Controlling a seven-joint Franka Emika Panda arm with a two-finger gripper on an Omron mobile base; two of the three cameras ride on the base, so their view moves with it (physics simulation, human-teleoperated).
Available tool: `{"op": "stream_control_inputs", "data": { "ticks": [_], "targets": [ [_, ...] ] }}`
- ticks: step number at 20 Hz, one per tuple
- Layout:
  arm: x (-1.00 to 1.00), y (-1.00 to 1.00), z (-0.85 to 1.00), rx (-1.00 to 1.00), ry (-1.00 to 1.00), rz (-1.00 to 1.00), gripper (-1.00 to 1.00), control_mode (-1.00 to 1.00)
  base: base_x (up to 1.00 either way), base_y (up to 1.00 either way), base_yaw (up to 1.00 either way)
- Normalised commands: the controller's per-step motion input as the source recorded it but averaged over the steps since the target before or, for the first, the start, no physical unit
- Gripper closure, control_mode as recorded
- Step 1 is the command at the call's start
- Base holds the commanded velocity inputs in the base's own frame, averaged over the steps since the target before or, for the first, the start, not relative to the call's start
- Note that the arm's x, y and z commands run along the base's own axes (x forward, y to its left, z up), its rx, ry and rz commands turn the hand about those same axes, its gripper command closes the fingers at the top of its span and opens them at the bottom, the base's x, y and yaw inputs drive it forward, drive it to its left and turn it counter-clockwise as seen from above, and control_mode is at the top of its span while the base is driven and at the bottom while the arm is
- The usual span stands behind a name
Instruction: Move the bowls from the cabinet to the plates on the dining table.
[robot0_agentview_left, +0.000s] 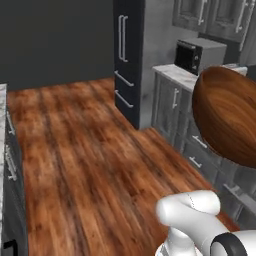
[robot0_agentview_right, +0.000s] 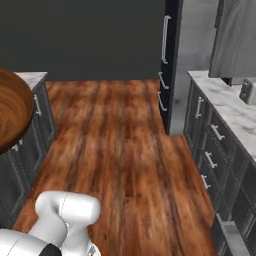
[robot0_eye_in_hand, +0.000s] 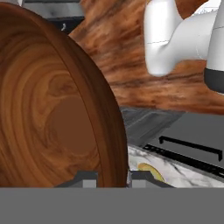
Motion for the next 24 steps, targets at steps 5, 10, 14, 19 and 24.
{"op": "stream_control_inputs", "data": {
  "ticks": [5, 10, 14, 19, 24],
  "targets": [
    [0.0, 0.0, 0.0, 0.0, 0.0, 0.0, 1.0, 1.0, 0.0, 0.0, 0.5],
    [0.0, 0.0, 0.0, 0.0, 0.0, 0.0, 1.0, 1.0, 0.0, 0.0, 0.5],
    [0.0, 0.0, 0.0, 0.0, 0.0, 0.0, 1.0, 1.0, 0.0, 0.0, 0.5],
    [0.0, 0.0, 0.0, 0.0, 0.0, 0.0, 1.0, 1.0, 0.06, 0.0, 0.49],
    [0.0, 0.0, 0.0, 0.0, 0.0, 0.0, 1.0, 1.0, 0.99, 0.09, 0.16]
  ]
}}
